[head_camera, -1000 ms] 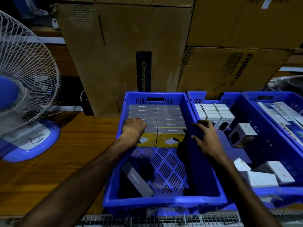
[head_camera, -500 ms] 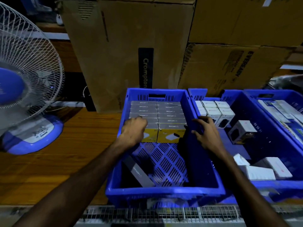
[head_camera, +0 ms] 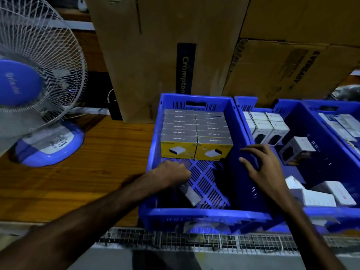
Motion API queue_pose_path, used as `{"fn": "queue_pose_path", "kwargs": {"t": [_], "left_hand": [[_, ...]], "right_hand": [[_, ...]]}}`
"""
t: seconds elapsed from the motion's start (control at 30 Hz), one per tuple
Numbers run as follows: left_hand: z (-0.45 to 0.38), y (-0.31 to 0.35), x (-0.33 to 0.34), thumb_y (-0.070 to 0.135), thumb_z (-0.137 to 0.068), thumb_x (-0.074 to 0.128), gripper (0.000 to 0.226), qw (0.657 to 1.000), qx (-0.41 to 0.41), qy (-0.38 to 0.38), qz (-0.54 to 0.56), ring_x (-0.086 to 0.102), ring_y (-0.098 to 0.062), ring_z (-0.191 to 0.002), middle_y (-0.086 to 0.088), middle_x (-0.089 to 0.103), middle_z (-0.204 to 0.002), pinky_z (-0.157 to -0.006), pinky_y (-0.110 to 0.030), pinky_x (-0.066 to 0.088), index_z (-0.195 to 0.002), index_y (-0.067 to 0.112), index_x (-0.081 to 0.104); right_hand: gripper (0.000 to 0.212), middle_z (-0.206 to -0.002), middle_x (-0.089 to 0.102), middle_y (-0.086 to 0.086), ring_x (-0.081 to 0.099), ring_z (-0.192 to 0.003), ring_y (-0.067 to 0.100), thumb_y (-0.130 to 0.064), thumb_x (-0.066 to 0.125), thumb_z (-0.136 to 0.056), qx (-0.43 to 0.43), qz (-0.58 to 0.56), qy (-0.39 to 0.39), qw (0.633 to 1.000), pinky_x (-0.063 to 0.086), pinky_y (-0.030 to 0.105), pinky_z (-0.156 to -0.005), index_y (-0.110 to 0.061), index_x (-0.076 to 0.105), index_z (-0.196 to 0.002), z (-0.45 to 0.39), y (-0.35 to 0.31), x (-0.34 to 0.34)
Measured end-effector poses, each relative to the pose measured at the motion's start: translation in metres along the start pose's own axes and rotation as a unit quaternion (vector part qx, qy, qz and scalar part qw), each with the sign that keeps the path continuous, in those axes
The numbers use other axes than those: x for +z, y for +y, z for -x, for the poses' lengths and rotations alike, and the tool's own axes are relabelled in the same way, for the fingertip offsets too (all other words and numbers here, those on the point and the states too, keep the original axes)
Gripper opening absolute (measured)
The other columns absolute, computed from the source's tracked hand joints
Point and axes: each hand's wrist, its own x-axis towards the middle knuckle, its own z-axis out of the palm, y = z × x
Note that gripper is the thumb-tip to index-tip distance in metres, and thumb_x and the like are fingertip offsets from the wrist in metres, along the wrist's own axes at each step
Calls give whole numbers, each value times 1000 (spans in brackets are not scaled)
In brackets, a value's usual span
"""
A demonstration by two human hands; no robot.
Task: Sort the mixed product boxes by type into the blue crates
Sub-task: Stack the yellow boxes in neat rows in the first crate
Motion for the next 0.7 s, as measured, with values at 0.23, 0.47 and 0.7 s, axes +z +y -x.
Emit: {"fn": "queue_pose_path", "kwargs": {"t": [0.23, 0.47, 0.7], "left_hand": [[16, -43, -9, 31, -89, 69, 28, 954, 8, 153, 257, 59, -26, -121, -5, 67, -123, -98, -39, 48, -115, 20, 70], [20, -39, -9, 58, -61, 78, 53, 843, 12, 266, 467, 68, -5, -95, 15, 73, -99, -84, -28, 55, -105, 28, 78], [25, -19, 3, 24, -59, 96, 47, 661, -19, 393, 639, 68, -4, -87, 8, 76, -97, -77, -20, 57, -102, 27, 78]], "right_hand": [[34, -94, 65, -9, 63, -85, 11, -40, 77, -89, 21, -113, -110, 987, 51, 33, -81, -28, 72, -120, 17, -39, -10], [62, -109, 69, -18, 66, -101, 3, -59, 79, -77, 9, -216, -168, 962, 56, 37, -87, -32, 62, -130, 15, -62, 2], [41, -107, 70, 15, 68, -99, 37, -44, 78, -86, 37, -338, -145, 929, 55, 59, -89, -28, 67, -122, 4, -54, 1]]}}
